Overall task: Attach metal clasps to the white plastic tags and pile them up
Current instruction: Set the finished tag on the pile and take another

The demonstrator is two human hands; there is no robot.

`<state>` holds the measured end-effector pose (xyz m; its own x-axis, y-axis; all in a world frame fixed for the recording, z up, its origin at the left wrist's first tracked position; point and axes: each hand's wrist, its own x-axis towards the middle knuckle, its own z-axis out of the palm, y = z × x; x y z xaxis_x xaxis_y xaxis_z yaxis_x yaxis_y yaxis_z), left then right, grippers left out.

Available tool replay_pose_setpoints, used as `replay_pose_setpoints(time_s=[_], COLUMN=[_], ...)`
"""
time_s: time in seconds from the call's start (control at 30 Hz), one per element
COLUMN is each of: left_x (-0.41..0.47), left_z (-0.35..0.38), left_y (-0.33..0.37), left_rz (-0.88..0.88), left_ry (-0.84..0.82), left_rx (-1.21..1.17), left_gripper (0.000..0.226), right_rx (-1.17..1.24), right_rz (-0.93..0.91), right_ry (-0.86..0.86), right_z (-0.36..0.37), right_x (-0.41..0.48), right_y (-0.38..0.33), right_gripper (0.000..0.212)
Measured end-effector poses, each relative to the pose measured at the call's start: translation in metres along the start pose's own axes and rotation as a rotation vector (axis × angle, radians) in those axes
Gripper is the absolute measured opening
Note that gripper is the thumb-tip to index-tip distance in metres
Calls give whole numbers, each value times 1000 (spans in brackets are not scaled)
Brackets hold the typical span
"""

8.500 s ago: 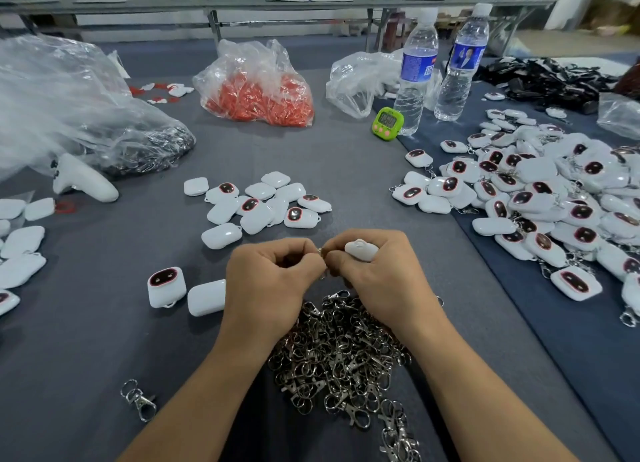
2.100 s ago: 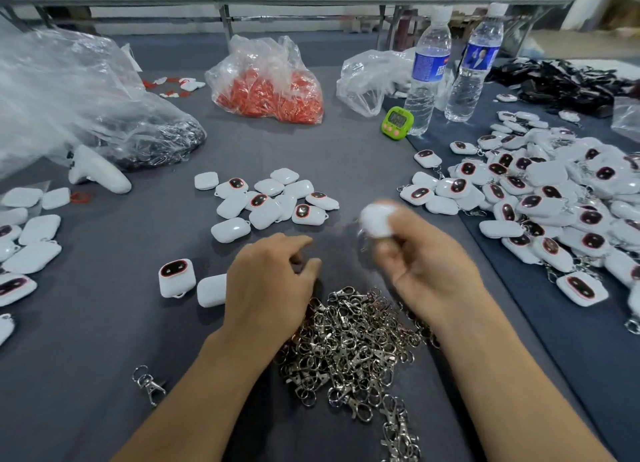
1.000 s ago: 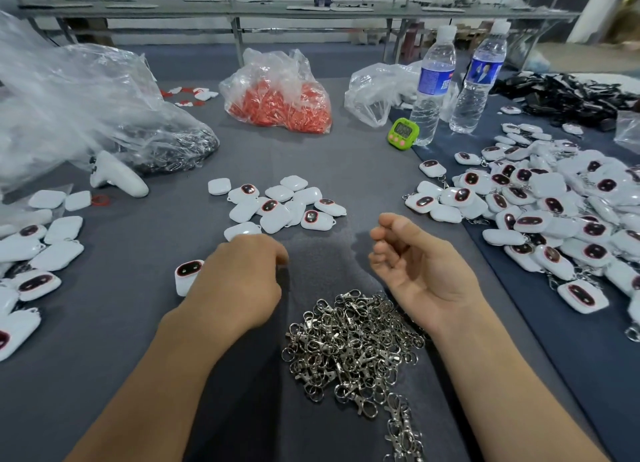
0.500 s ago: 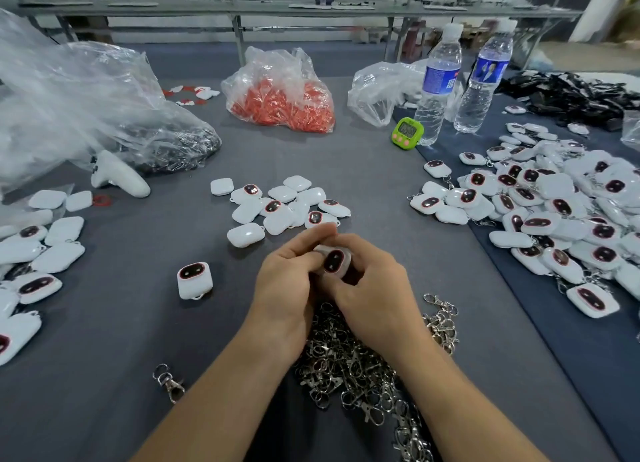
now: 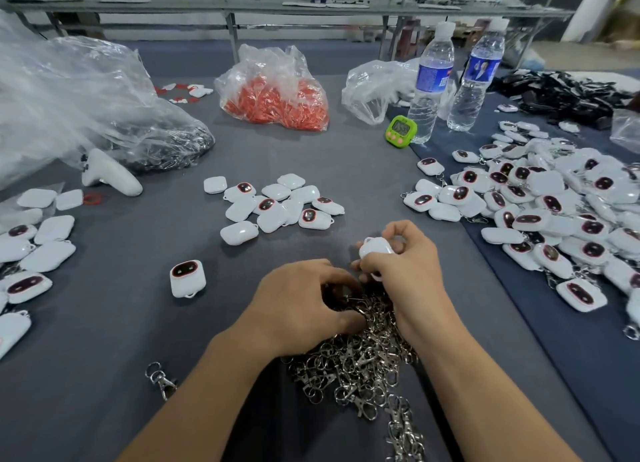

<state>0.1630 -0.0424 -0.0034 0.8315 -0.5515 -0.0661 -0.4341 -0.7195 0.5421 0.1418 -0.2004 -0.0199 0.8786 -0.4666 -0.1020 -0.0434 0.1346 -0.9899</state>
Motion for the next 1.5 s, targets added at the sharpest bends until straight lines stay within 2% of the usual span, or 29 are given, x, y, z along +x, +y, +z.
replay_pose_setpoints(time_s=[0.1, 0.27, 0.47, 0.63, 0.73, 0.87, 1.0, 1.07, 1.17, 1.27, 1.37, 1.43, 1.5], left_x=[1, 2, 7, 11, 12, 13, 12, 10, 10, 7, 3, 2, 4], left_z=[5, 11, 13, 12, 11, 11, 11, 12, 11, 8, 6, 5, 5], left_y=[0, -6, -9, -7, -8, -10, -11, -10, -9, -10, -8, -7, -8], left_rz=[17, -35, -112, -128, -142, -154, -125, -109, -124, -174, -215, -205, -173], left_ry=[32, 196, 407, 413, 432, 447, 403, 372, 425, 539, 662, 682, 654], left_rx=[-62, -286, -596, -771, -817, -824, -794, -774, -737, -600, -409, -379, -438], left_gripper=[28, 10, 16, 28, 26, 22, 20, 23, 23, 16, 14, 17, 19], right_rx=[8, -43, -167, -257, -256, -254, -116, -72, -65, -150, -344, -410, -441], right_rz=[8, -16, -62, -84, -84, -82, -50, -29, -3, 4, -93, -195, -276], right_ry=[-54, -111, -197, -218, -231, -230, -224, -208, -226, -163, -22, 4, -44], right_z=[2, 3, 1, 0, 1, 3, 1, 1, 3, 6, 7, 8, 9], right_x=[0, -1, -5, -6, -5, -7, -4, -2, -2, -3, -3, -5, -6], right_y=[-1, -4, -4, -3, -3, -4, -6, -6, -7, -5, -1, -1, -1], right_gripper=[34, 27, 9, 13, 13, 20, 2, 11, 5, 13, 9, 8, 15])
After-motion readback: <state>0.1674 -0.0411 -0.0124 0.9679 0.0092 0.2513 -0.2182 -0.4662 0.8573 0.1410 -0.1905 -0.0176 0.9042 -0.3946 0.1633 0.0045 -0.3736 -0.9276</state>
